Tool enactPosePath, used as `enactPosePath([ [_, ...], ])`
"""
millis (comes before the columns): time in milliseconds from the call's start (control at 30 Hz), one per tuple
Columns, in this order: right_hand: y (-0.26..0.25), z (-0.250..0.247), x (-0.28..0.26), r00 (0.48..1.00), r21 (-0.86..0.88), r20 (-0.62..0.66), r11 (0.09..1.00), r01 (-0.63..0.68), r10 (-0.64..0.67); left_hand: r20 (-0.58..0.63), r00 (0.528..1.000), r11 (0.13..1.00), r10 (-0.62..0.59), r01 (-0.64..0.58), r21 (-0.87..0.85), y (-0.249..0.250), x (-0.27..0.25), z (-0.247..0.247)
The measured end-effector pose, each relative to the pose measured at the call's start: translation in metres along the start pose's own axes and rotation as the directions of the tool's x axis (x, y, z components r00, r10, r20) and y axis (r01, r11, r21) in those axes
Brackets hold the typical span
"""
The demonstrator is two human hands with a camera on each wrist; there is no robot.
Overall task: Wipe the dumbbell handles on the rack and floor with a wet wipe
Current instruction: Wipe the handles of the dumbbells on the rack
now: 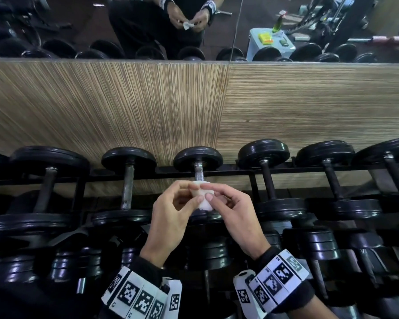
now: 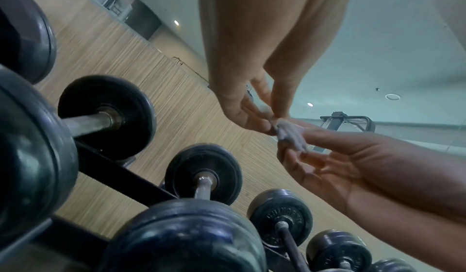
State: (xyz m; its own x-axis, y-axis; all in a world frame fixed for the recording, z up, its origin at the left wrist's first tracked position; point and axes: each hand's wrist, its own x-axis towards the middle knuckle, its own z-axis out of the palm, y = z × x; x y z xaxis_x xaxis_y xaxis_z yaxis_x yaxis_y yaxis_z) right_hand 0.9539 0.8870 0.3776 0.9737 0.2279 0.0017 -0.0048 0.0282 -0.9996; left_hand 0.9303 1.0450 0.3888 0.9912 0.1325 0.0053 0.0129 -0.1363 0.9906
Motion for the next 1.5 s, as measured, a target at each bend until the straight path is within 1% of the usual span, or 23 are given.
enactPosePath([
  [100,0.002,-0.005,0.0,0.996,0.01,0.041,0.997,-0.077,0.077,0.097,0.994,0.998,-0.054,0.05,0.043,0.001,0.002,-0.011],
  [167,0.003,-0.006,0.0,0.992,0.05,0.066,0.992,-0.115,0.112,0.152,0.986,0.993,-0.069,0.054,0.101,0.002,0.004,-0.017],
  [233,0.005,-0.006,-0.001,0.985,0.116,0.098,0.982,-0.151,0.14,0.17,0.984,0.983,-0.058,0.027,0.182,0.002,0.006,-0.02],
  [300,0.005,-0.005,-0.001,0.983,0.139,0.108,0.976,-0.166,0.151,0.17,0.985,0.961,-0.031,-0.018,0.274,0.001,0.008,-0.02],
  [367,0.005,-0.004,-0.001,0.986,0.113,0.078,0.981,-0.158,0.15,0.173,0.985,0.925,0.005,-0.071,0.373,-0.003,0.008,-0.019],
  [433,0.006,-0.003,0.0,0.991,0.054,0.026,0.99,-0.131,0.13,0.189,0.982,0.896,0.008,-0.091,0.434,-0.007,0.009,-0.018],
  [500,0.009,-0.003,0.0,0.996,-0.086,0.002,0.993,-0.087,0.087,0.214,0.977,0.884,-0.019,-0.083,0.46,-0.01,0.01,-0.019],
  [533,0.011,-0.004,0.001,0.996,-0.149,0.005,0.985,-0.085,0.087,0.231,0.972,0.88,-0.04,-0.075,0.468,-0.01,0.011,-0.019],
  [600,0.012,-0.006,0.002,0.99,-0.176,0.058,0.978,-0.116,0.128,0.255,0.964,0.902,-0.079,-0.04,0.43,-0.008,0.01,-0.019],
  [667,0.011,-0.009,0.004,0.974,-0.126,0.139,0.979,-0.16,0.177,0.245,0.964,0.95,-0.101,0.021,0.311,-0.006,0.01,-0.02],
  [733,0.009,-0.01,0.006,0.955,-0.056,0.193,0.975,-0.216,0.223,0.219,0.97,0.97,-0.101,0.048,0.238,-0.007,0.013,-0.022],
  [800,0.01,-0.012,0.008,0.937,-0.032,0.241,0.967,-0.253,0.253,0.234,0.968,0.976,-0.087,0.035,0.216,-0.009,0.017,-0.025],
  [867,0.015,-0.013,0.012,0.928,-0.072,0.275,0.968,-0.241,0.251,0.245,0.967,0.978,-0.066,0.014,0.209,-0.014,0.023,-0.027],
  [933,0.024,-0.012,0.019,0.938,-0.077,0.242,0.968,-0.237,0.249,0.211,0.977,0.962,-0.043,-0.017,0.273,-0.025,0.03,-0.033],
  [1000,0.039,-0.013,0.031,0.954,-0.051,0.127,0.963,-0.266,0.27,0.115,0.993,0.917,-0.013,-0.034,0.398,-0.045,0.039,-0.043],
  [1033,0.048,-0.015,0.039,0.958,-0.039,0.05,0.959,-0.28,0.282,0.058,0.998,0.879,0.005,-0.032,0.475,-0.056,0.044,-0.051],
  [1067,0.058,-0.018,0.048,0.956,-0.044,-0.039,0.955,-0.293,0.291,0.003,1.0,0.823,0.022,-0.019,0.567,-0.068,0.048,-0.061],
  [1133,0.078,-0.026,0.069,0.937,-0.117,-0.19,0.94,-0.319,0.294,-0.088,0.996,0.658,0.032,0.045,0.752,-0.09,0.055,-0.081],
  [1167,0.087,-0.03,0.079,0.926,-0.159,-0.222,0.926,-0.342,0.304,-0.121,0.992,0.57,0.029,0.083,0.817,-0.099,0.057,-0.088],
  [1233,0.106,-0.035,0.101,0.91,-0.233,-0.223,0.887,-0.398,0.349,-0.144,0.989,0.413,0.039,0.115,0.903,-0.113,0.06,-0.093],
  [1300,0.121,-0.036,0.122,0.906,-0.358,-0.203,0.833,-0.422,0.372,-0.125,0.989,0.299,0.079,0.096,0.949,-0.119,0.061,-0.087],
  [1367,0.128,-0.035,0.139,0.906,-0.444,-0.175,0.79,-0.422,0.385,-0.126,0.986,0.259,0.105,0.095,0.961,-0.119,0.061,-0.079],
  [1500,0.132,-0.025,0.164,0.883,-0.38,-0.068,0.806,-0.454,0.465,-0.14,0.984,0.244,0.112,0.11,0.964,-0.116,0.061,-0.076],
])
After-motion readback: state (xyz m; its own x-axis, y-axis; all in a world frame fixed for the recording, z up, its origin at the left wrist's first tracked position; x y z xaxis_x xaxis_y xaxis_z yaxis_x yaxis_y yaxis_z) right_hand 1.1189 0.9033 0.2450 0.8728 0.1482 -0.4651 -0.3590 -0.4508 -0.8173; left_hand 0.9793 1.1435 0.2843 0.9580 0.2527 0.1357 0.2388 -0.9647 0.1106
